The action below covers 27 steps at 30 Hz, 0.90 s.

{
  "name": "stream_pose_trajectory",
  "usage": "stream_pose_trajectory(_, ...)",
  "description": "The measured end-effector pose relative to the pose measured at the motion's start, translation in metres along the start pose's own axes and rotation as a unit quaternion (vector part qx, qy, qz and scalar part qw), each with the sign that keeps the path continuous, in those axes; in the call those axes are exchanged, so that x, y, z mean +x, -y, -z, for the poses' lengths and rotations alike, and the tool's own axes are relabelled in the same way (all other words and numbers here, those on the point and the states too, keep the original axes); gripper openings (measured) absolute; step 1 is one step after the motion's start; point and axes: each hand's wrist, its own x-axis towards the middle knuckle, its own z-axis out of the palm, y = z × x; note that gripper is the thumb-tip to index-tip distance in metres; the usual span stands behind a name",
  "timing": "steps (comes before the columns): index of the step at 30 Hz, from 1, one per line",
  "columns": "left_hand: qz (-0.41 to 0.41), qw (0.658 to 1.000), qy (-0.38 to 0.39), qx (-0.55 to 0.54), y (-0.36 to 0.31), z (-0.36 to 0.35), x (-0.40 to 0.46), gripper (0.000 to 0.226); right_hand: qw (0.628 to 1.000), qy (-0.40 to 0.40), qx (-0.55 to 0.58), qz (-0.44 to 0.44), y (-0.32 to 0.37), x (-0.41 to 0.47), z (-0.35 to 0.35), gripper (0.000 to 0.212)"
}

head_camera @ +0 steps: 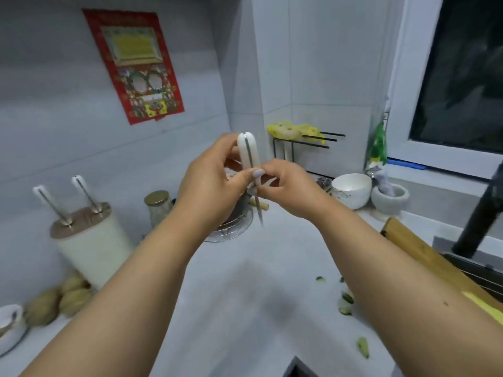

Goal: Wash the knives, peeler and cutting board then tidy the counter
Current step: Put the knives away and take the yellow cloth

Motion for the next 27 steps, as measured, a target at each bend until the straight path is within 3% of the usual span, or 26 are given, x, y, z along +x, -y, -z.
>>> stream_pose_trajectory(13, 0.028, 0.961, -0.171, 0.216, 0.087, 0.167, -0.021, 0.043, 0.988, 0.035, 0.103, 0.109, 0.109, 0.103, -0.171, 0.014)
stream_pose_trajectory(27, 0.067, 0.930, -0.184, 0.312, 0.164, 0.248, -0.011, 0.044, 0.985, 0.045, 0.139, 0.087, 0.142, 0.173, -0.276, 0.021)
